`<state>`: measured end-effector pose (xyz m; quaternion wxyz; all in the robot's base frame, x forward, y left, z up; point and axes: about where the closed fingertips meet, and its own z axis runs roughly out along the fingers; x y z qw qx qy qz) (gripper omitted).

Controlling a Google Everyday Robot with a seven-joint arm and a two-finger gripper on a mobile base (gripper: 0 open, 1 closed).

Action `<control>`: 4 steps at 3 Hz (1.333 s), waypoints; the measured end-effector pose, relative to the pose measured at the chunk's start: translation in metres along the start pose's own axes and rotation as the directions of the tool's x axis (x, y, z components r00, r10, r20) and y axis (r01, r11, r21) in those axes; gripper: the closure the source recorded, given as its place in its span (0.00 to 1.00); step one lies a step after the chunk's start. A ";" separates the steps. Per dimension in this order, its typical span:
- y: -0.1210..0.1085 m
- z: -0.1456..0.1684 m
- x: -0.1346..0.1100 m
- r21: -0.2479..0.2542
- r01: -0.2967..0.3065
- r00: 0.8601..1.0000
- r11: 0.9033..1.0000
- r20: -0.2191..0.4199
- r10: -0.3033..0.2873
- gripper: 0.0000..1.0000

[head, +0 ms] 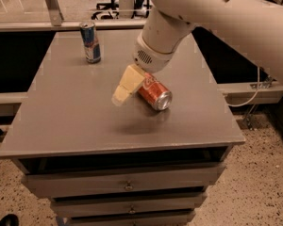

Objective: Place coke can upright

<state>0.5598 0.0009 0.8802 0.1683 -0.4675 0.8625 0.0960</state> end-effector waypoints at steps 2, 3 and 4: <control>-0.012 0.015 -0.018 0.085 -0.078 0.997 0.993 -0.022 0.080 0.00; -0.036 0.015 -0.012 0.139 -0.123 0.991 0.983 -0.029 0.128 0.00; -0.050 0.017 -0.004 0.165 -0.153 0.986 0.974 -0.040 0.162 0.00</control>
Offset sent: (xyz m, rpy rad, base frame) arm 0.0422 0.0036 -0.0119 -0.0862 -0.0470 -0.1896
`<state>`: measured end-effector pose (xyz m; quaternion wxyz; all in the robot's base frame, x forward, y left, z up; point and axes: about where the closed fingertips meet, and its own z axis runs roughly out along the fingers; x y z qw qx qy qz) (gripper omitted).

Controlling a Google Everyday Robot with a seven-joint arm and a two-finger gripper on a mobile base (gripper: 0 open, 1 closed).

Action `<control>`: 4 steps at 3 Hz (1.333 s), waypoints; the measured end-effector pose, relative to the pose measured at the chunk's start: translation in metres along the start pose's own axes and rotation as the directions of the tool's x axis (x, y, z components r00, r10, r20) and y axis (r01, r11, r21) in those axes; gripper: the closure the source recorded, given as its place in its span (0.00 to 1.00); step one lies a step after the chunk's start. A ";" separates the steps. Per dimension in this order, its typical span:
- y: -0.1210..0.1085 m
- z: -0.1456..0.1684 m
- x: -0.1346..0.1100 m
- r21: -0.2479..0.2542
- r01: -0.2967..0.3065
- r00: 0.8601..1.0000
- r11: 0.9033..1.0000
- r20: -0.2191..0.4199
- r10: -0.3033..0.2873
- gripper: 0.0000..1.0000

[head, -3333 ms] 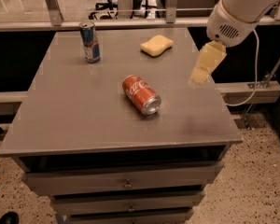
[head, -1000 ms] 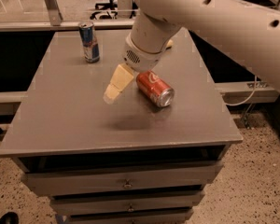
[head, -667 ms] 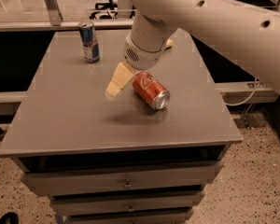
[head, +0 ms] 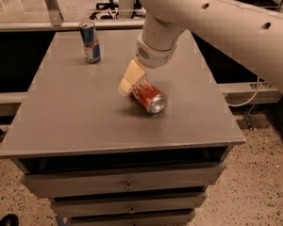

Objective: Place coke can upright

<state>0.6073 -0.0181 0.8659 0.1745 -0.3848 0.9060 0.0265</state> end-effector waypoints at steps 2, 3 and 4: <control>-0.005 0.019 0.012 0.016 -0.036 0.999 0.999 -0.040 0.037 0.26; -0.012 0.017 0.013 0.030 -0.044 0.998 0.999 -0.033 0.045 0.49; -0.018 0.001 0.008 0.053 -0.036 0.999 0.998 0.006 0.036 0.72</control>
Offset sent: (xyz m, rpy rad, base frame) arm 0.0038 -0.0136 -0.0294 -0.0365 0.0321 -0.0624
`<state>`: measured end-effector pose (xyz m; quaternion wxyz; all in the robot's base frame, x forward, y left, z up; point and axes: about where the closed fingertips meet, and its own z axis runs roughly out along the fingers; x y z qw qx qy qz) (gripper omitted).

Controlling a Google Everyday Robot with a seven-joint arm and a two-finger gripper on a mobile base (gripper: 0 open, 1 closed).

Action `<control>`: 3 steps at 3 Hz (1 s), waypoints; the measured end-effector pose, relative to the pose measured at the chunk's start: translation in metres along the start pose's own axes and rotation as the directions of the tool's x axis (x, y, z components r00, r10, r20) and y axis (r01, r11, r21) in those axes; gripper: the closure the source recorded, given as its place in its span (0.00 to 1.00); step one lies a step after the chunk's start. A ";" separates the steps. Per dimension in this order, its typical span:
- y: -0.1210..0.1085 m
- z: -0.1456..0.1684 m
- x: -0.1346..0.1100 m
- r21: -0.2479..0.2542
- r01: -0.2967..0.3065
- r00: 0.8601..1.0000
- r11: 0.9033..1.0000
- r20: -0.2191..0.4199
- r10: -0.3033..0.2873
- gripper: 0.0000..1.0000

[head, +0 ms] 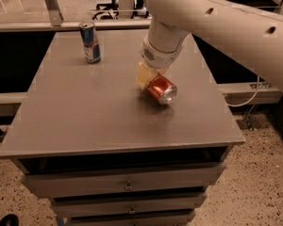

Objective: Place coke can upright

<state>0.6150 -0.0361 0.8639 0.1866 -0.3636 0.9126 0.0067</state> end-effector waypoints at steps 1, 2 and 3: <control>-0.002 -0.019 -0.006 0.010 0.006 0.999 1.000 0.045 -0.007 0.95; 0.003 -0.047 -0.019 -0.009 0.034 0.991 0.999 0.132 -0.032 1.00; 0.006 -0.079 -0.040 -0.075 0.087 0.958 0.993 0.281 -0.062 1.00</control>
Offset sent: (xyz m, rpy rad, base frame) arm -0.0103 0.0177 0.0885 0.1675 -0.1587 0.1063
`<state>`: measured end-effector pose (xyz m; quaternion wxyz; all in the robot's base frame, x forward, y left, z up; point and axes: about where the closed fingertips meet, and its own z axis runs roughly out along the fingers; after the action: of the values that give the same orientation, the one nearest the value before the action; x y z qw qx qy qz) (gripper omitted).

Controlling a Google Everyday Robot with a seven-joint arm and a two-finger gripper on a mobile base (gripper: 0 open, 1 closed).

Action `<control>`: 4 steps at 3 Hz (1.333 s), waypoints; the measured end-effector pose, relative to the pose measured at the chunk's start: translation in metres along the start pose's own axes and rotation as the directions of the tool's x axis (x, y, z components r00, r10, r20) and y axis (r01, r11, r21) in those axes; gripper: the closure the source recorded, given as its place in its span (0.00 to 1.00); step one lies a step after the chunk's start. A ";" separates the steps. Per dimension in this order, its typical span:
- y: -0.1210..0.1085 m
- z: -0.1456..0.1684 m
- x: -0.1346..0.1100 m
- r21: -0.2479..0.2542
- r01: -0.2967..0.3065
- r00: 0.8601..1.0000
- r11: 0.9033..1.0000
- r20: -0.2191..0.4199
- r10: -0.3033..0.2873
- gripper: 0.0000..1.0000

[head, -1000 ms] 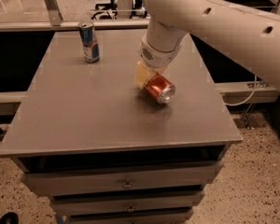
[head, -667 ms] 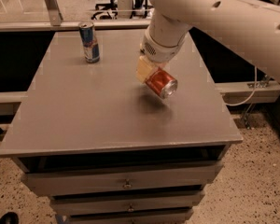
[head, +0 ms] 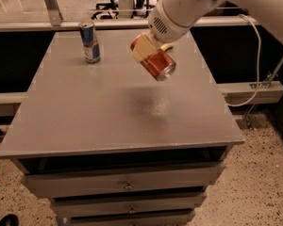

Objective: Place coke can upright

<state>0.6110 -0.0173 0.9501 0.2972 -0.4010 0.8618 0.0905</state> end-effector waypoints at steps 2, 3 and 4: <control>0.009 -0.028 -0.025 -0.305 0.116 0.926 0.945 0.376 0.008 1.00; 0.032 -0.037 -0.020 -0.421 0.232 0.844 0.877 0.535 0.034 1.00; 0.051 -0.037 -0.007 -0.434 0.358 0.744 0.827 0.668 0.029 1.00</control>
Offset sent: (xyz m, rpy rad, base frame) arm -0.0721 0.0362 0.0726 0.6447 -0.3188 0.8947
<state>0.5608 0.0062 0.9798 0.4591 -0.4886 0.6029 0.4325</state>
